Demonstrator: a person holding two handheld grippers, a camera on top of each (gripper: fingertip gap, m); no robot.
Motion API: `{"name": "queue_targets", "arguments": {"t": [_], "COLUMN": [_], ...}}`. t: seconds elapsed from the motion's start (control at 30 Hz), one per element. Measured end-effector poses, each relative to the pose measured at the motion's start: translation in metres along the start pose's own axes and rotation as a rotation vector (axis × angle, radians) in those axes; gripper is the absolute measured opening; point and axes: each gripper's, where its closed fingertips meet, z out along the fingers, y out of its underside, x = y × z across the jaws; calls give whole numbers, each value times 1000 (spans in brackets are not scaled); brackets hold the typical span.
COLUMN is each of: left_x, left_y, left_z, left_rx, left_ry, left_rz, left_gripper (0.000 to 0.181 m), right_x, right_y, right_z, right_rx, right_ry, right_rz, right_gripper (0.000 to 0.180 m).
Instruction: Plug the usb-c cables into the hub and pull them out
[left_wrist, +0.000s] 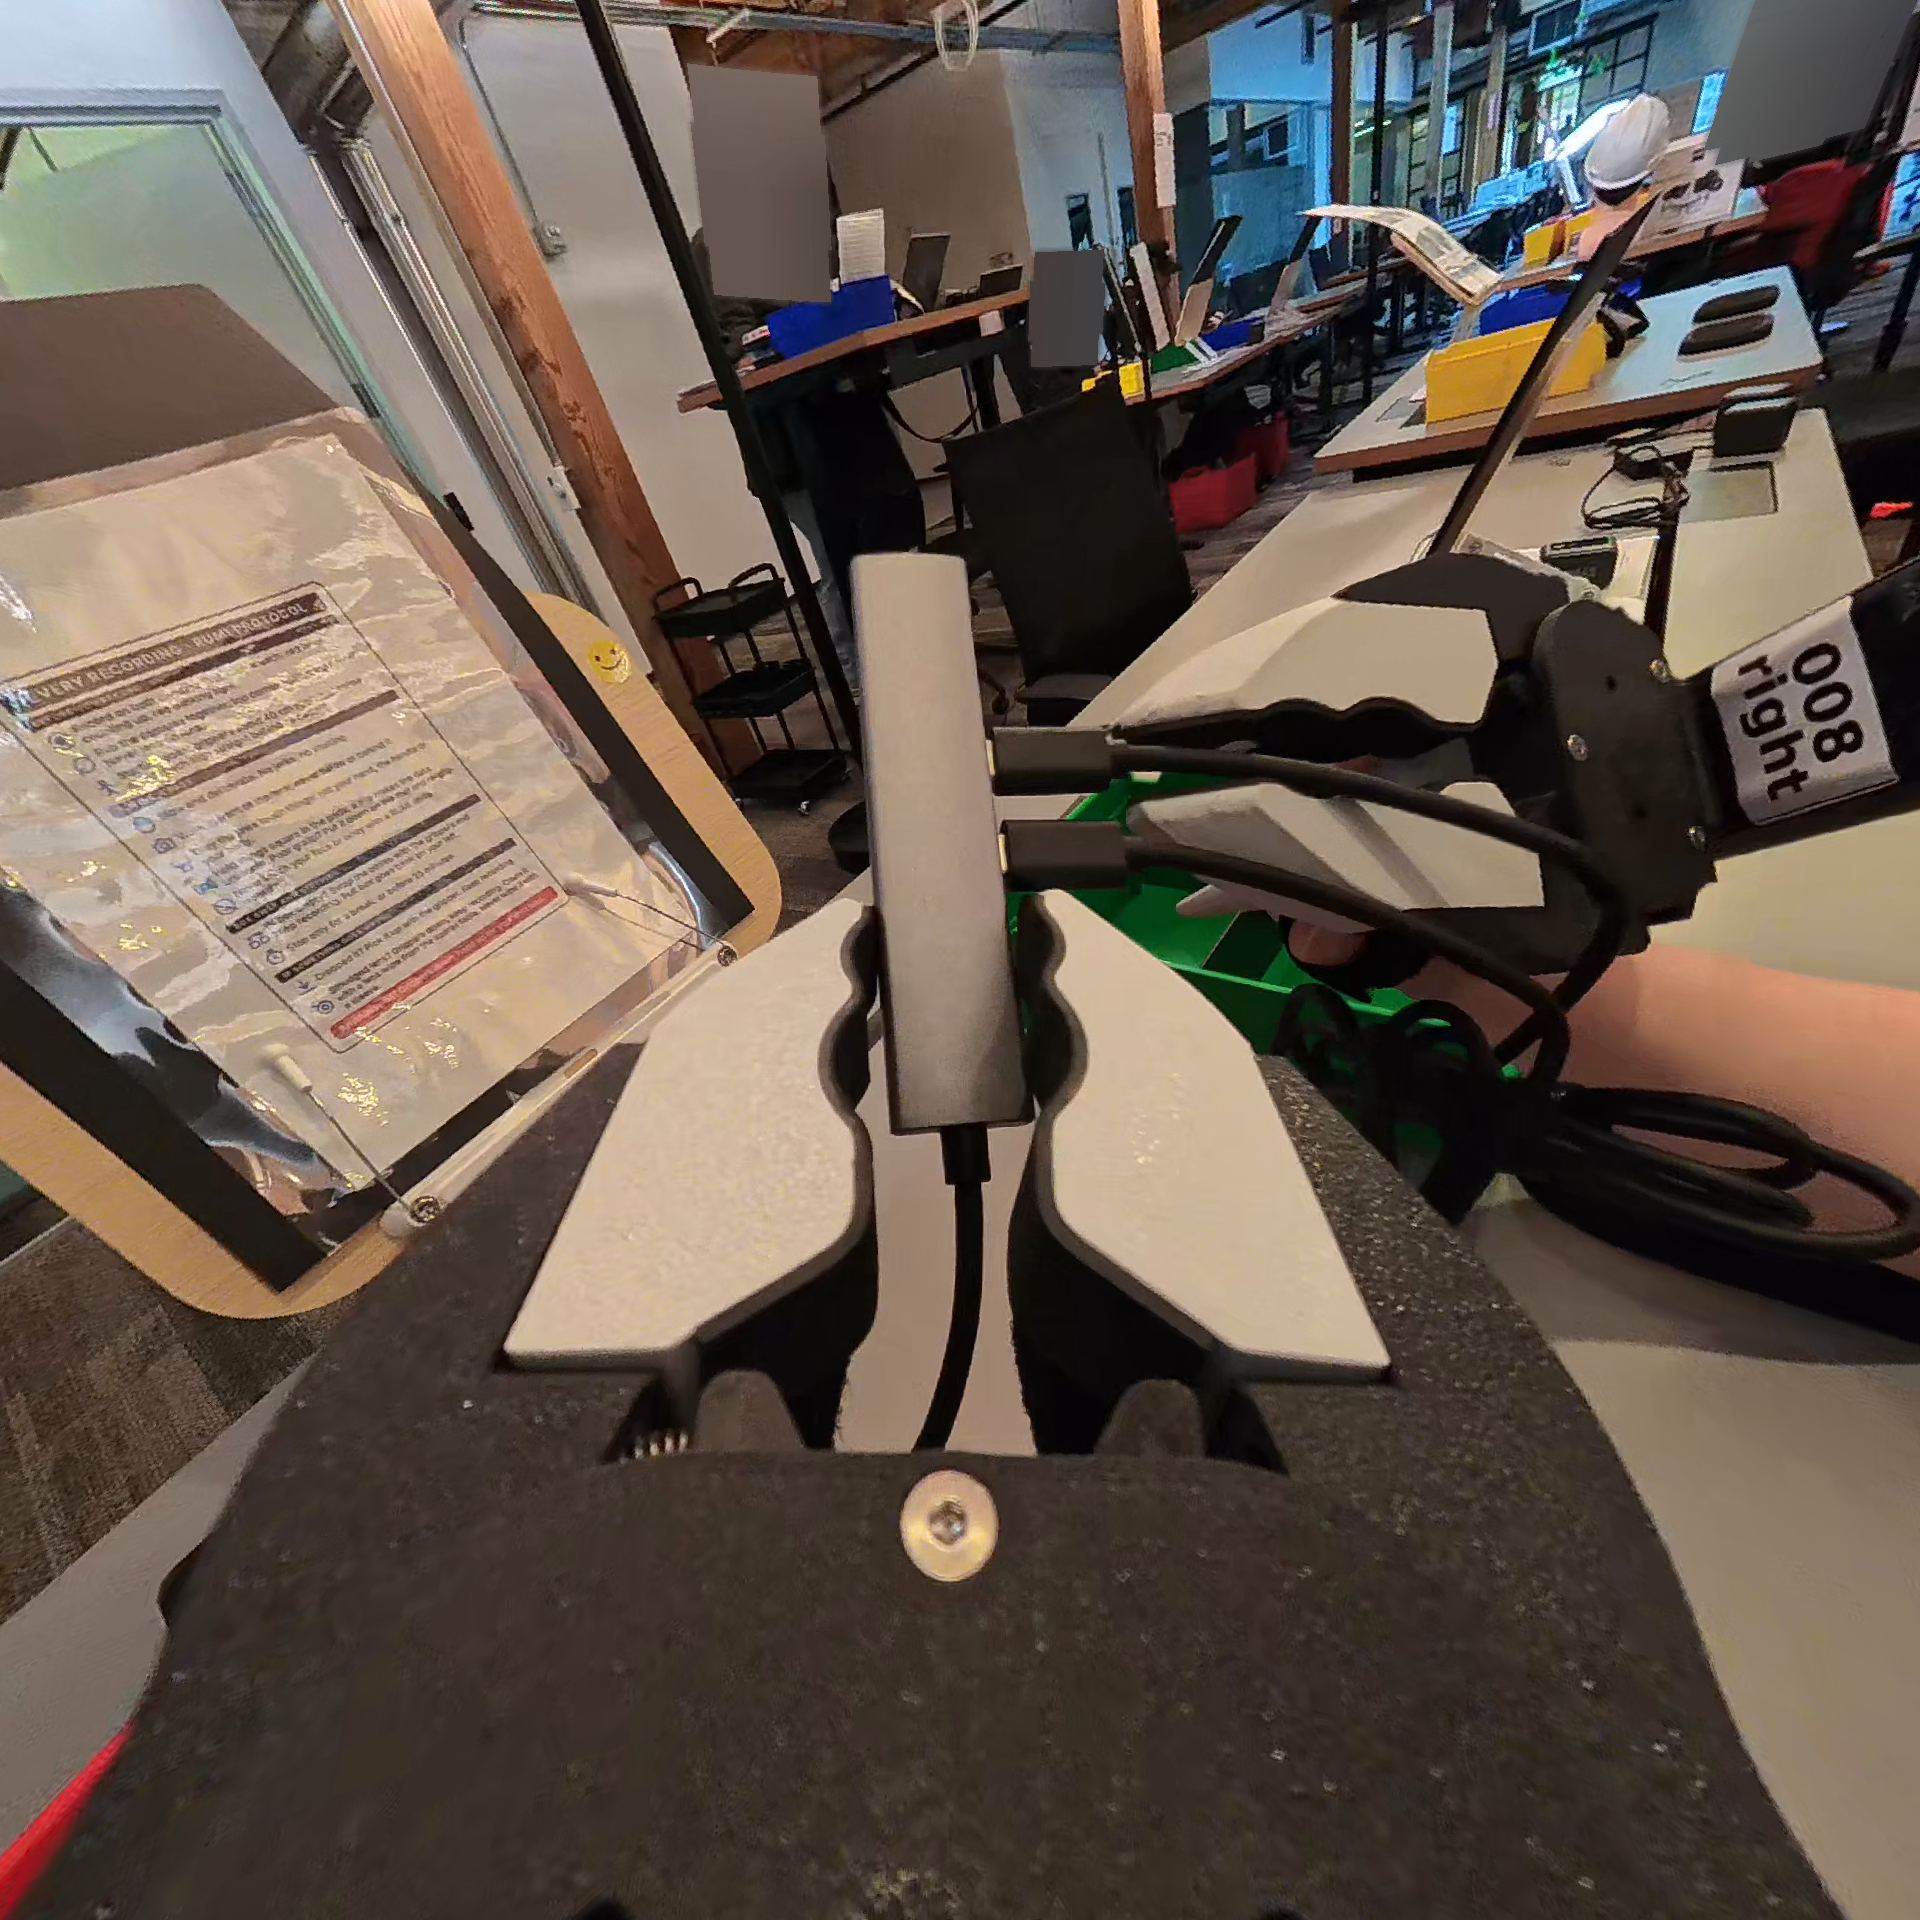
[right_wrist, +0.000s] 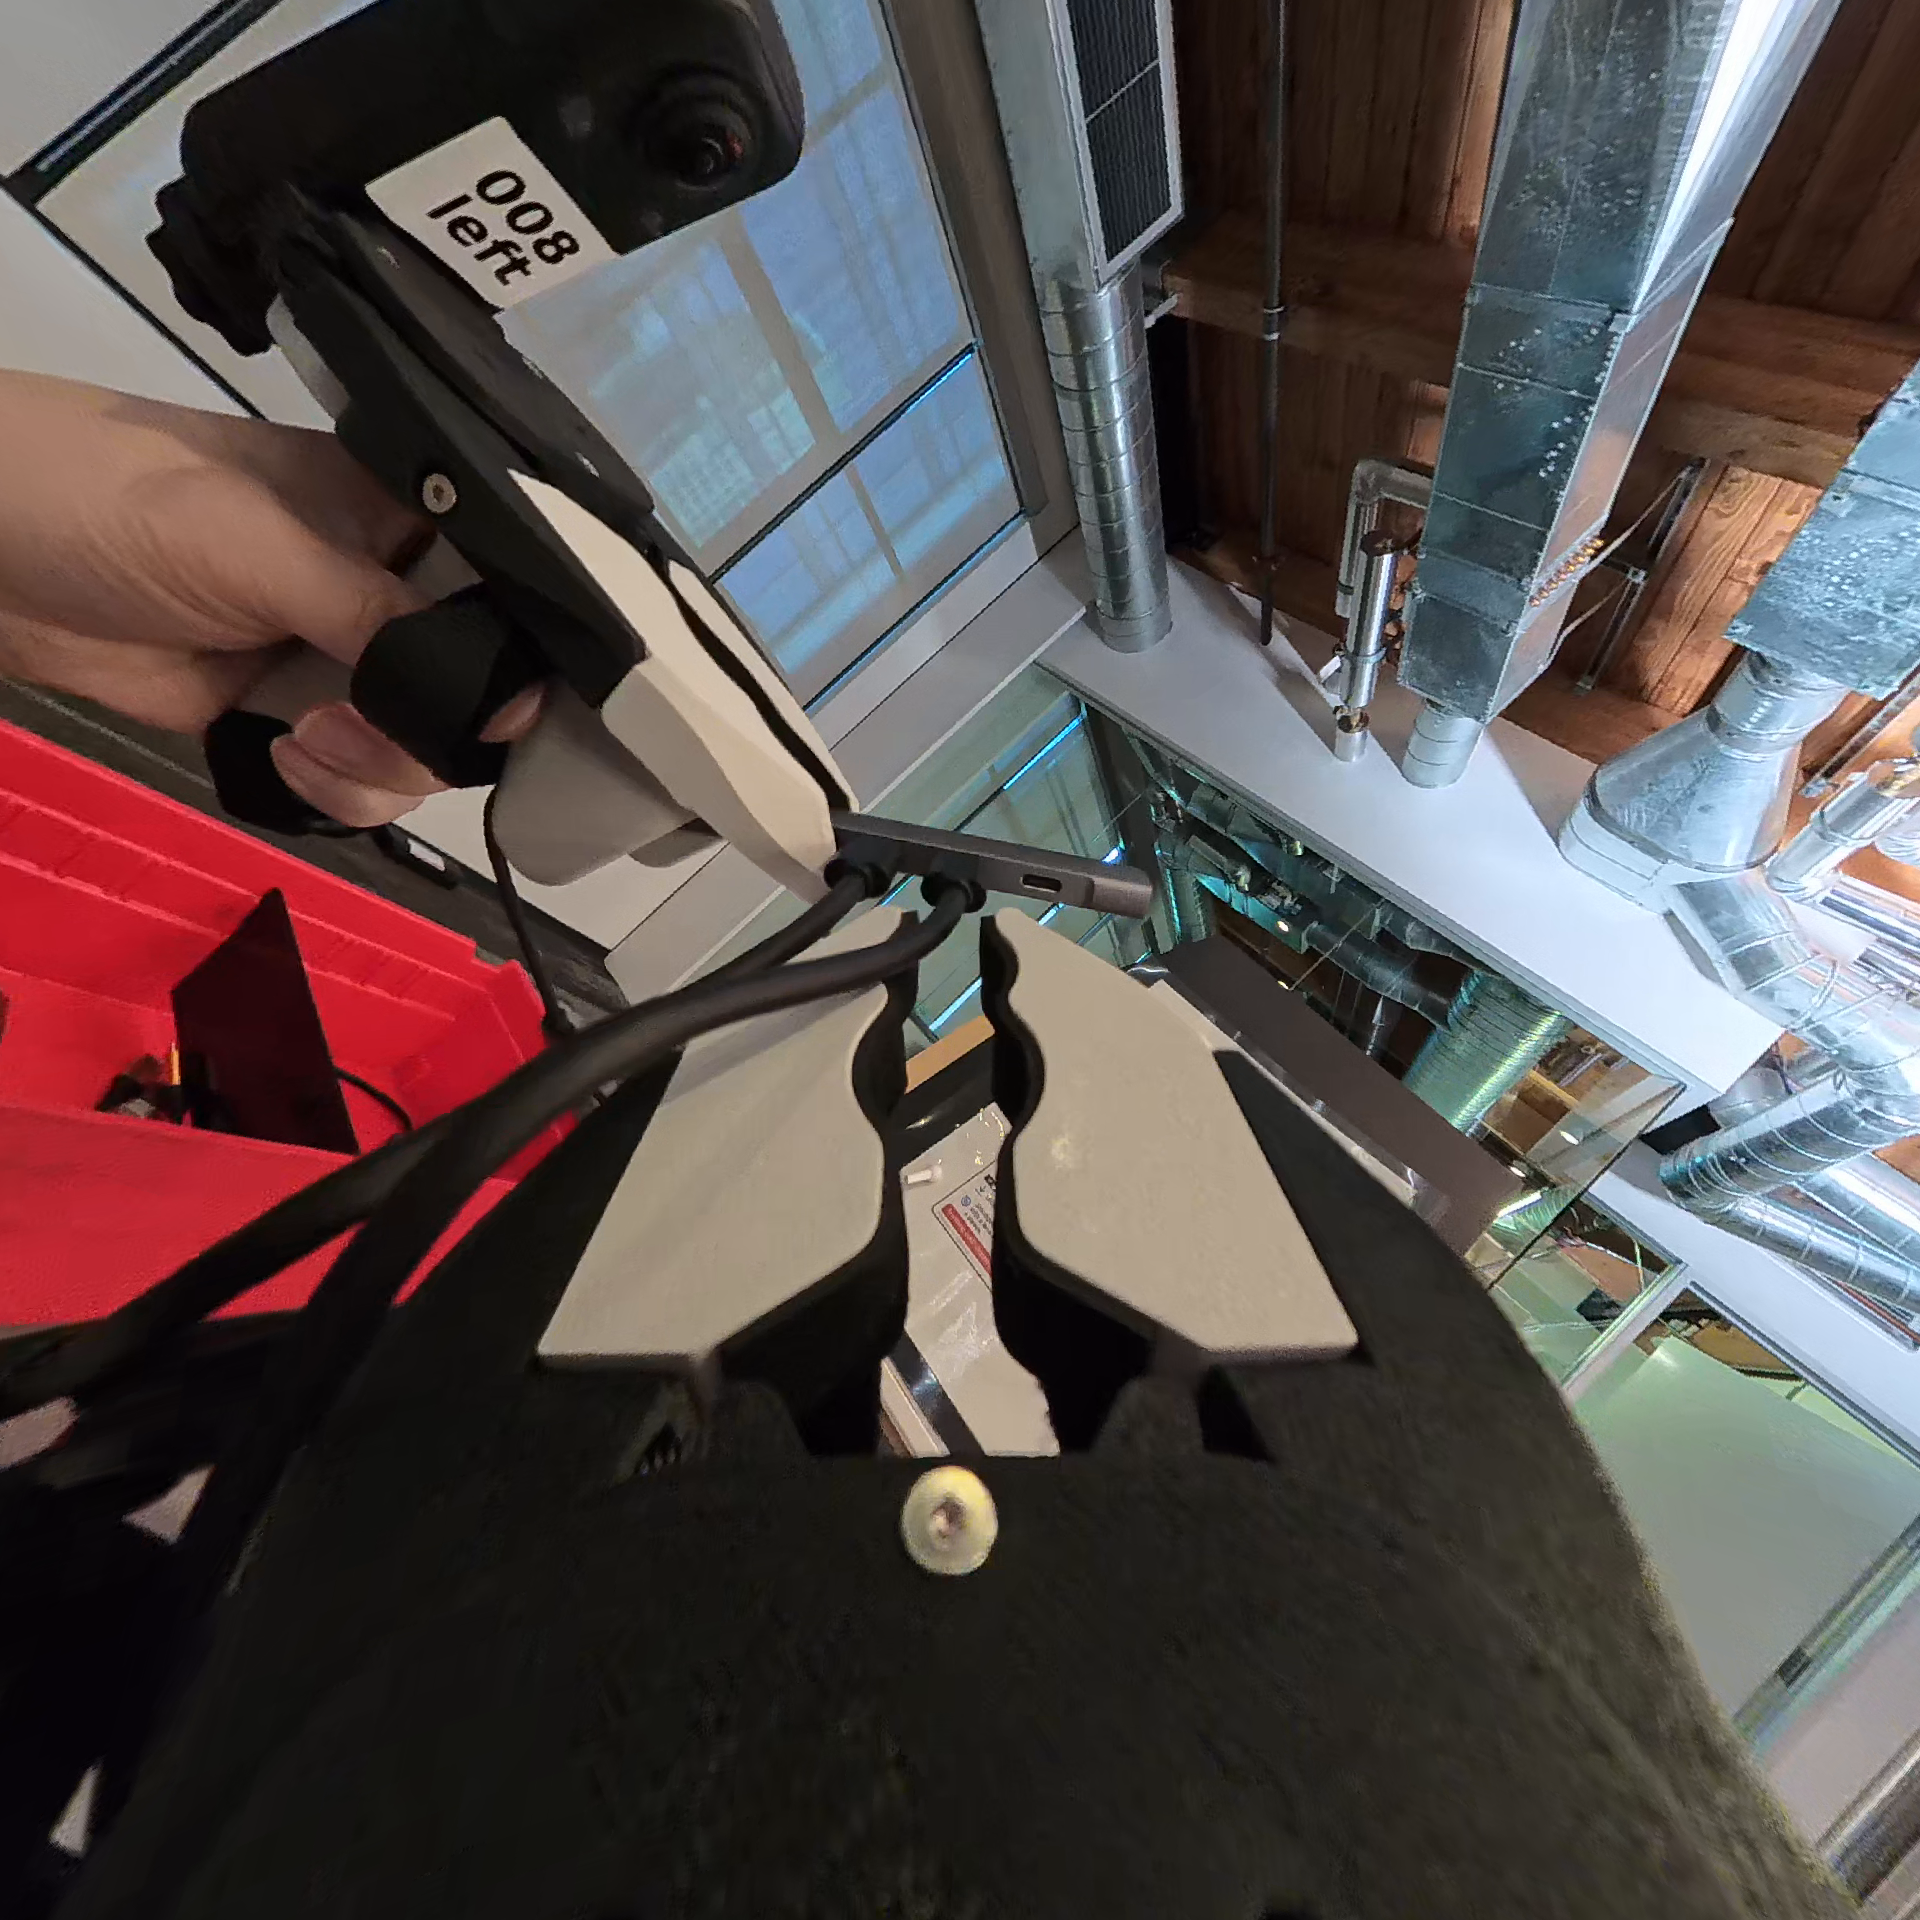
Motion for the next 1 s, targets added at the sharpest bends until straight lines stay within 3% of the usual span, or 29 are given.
{"name": "queue_targets", "arguments": {"t": [0.57,1.0], "left_x": [2,4], "left_y": [7,15], "left_z": [6,9], "left_rx": [-43,-88], "left_ry": [-4,31], "left_rz": [-15,-82], "left_gripper": [24,24], "right_x": [1,-2], "right_y": [1,3], "right_z": [1,-1], "right_rx": [2,-4], "right_ry": [53,63], "right_rz": [3,-162], "right_gripper": [8,8]}}
